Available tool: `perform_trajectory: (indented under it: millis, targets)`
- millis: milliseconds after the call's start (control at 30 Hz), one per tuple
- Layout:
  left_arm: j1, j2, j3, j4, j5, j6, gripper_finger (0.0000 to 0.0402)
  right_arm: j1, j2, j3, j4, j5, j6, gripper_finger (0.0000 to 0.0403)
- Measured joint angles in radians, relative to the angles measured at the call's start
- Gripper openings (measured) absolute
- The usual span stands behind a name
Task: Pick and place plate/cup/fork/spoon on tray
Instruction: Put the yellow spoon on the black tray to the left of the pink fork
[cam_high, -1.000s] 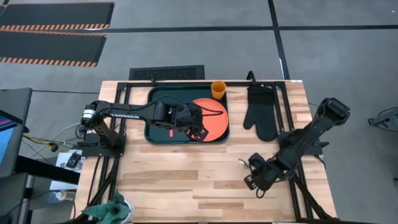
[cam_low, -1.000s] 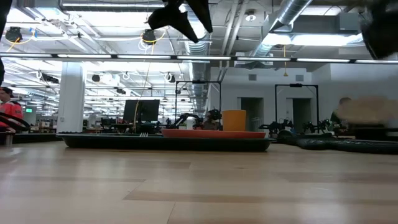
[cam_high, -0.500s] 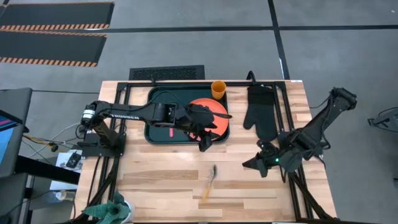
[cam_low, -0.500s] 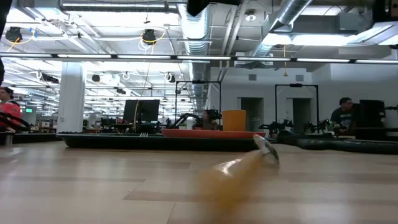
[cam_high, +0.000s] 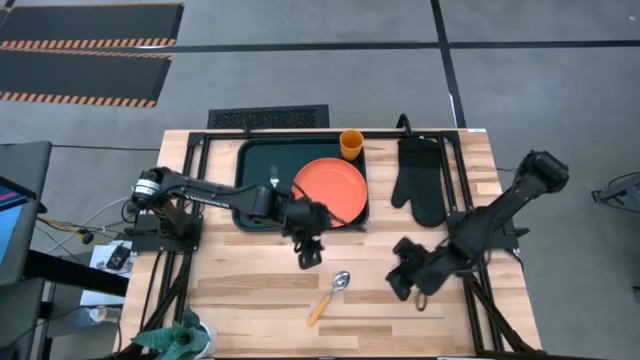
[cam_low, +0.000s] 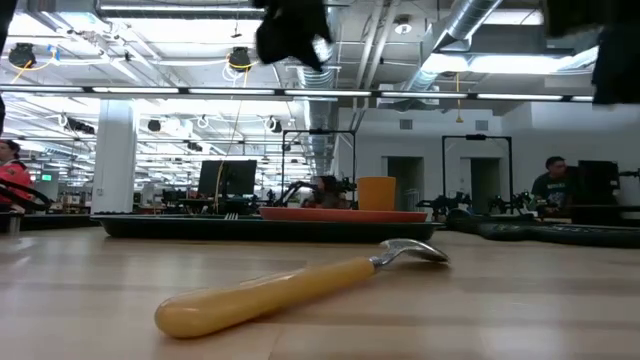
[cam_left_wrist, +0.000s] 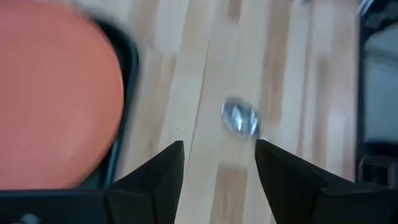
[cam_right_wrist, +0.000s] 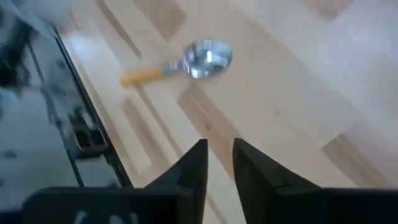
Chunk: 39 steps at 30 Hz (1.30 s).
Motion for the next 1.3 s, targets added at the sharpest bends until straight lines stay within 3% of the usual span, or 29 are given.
perform_trajectory:
  millis: [267, 433, 600, 767, 1067, 1200, 1300]
  targets:
    - [-0.063, 0.0, -0.183, 0.097, 0.043, -0.182, 0.0185, -0.085, 0.218, 0.032, 0.102, -0.246, -0.261, 0.0146]
    - [-0.088, 0.0, -0.262, 0.086, 0.035, -0.318, 0.0185, -0.122, 0.32, 0.182, 0.091, -0.248, -0.64, 0.0152]
    - [-0.111, -0.001, -0.297, 0.062, 0.057, -0.353, 0.0185, -0.199, 0.46, 0.363, -0.013, -0.257, -1.016, 0.0146]
    - [-0.137, -0.001, -0.298, 0.061, 0.059, -0.355, 0.0185, -0.264, 0.605, 0.509, -0.029, -0.376, -1.28, 0.0157]
    - [-0.175, -0.001, -0.298, -0.017, 0.039, -0.351, 0.0185, -0.286, 0.784, 0.682, -0.105, -0.405, -1.511, 0.0216]
    - [-0.187, -0.001, -0.298, -0.031, 0.026, -0.347, 0.0185, -0.273, 0.848, 0.7, -0.108, -0.397, -1.552, 0.0222]
    - [-0.189, -0.001, -0.298, -0.031, 0.025, -0.347, 0.0185, -0.261, 0.881, 0.707, -0.125, -0.336, -1.543, 0.0216]
